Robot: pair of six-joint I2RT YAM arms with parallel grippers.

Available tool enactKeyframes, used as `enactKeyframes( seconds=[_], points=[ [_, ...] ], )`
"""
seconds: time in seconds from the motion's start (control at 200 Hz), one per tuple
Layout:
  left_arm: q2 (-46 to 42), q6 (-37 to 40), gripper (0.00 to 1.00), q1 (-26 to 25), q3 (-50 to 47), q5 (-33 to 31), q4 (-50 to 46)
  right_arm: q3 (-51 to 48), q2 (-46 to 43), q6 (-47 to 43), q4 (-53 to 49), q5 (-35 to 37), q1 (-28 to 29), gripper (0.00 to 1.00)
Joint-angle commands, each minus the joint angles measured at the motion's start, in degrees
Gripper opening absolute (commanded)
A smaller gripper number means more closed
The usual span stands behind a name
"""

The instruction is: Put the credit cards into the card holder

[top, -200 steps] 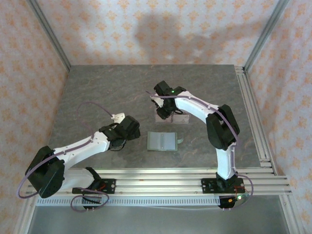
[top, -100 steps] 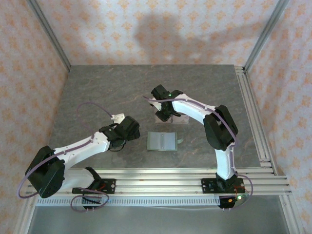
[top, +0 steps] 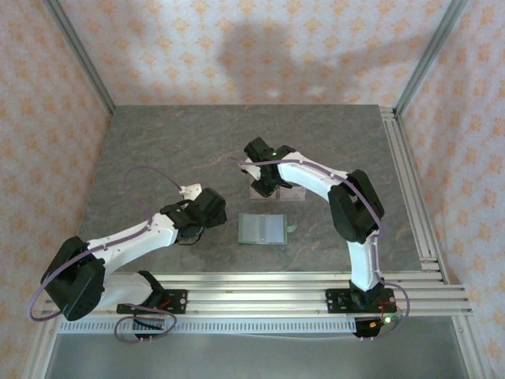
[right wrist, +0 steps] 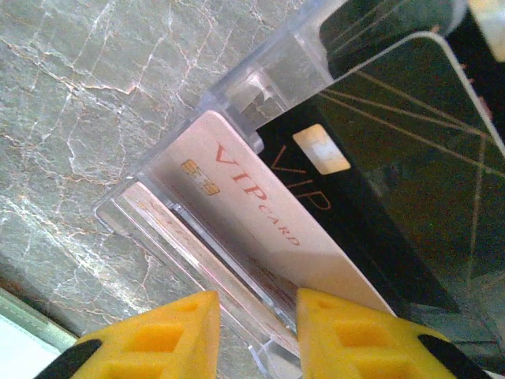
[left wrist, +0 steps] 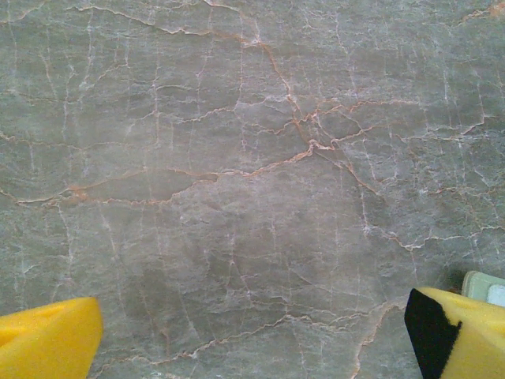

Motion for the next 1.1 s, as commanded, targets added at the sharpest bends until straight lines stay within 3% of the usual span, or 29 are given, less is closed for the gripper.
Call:
enactKeyframes(
  seconds=[0.0, 0.165, 0.53, 0.751, 1.096],
  points=[
    [0.44, -1.25, 1.0, 0.69, -0.44, -1.2, -0.03, 1.9, 1.91, -0.81, -2.81, 0.24, 0.21, 0.32],
    [0.45, -1.36, 1.0, 0.75, -0.47, -1.36, 0.06, 3.34, 2.95, -1.42, -4.44, -1.38, 0.24, 0.29],
    [1.4, -0.82, 1.0, 0.71, 0.17, -1.25, 0.22, 4.8, 2.4, -1.43, -7.45, -2.96, 0.21, 0.06],
    [2.3, -0.37, 1.0, 0.72, 1.27, -1.1, 0.15, 5.34, 1.59, -1.26, -8.21, -3.12, 0.17, 0.0],
    [2.39, -0.15, 1.0, 0.71, 1.72, -1.24, -0.11, 9.04, -0.5, -1.34, -11.2, -4.85, 0.22, 0.0]
  ],
)
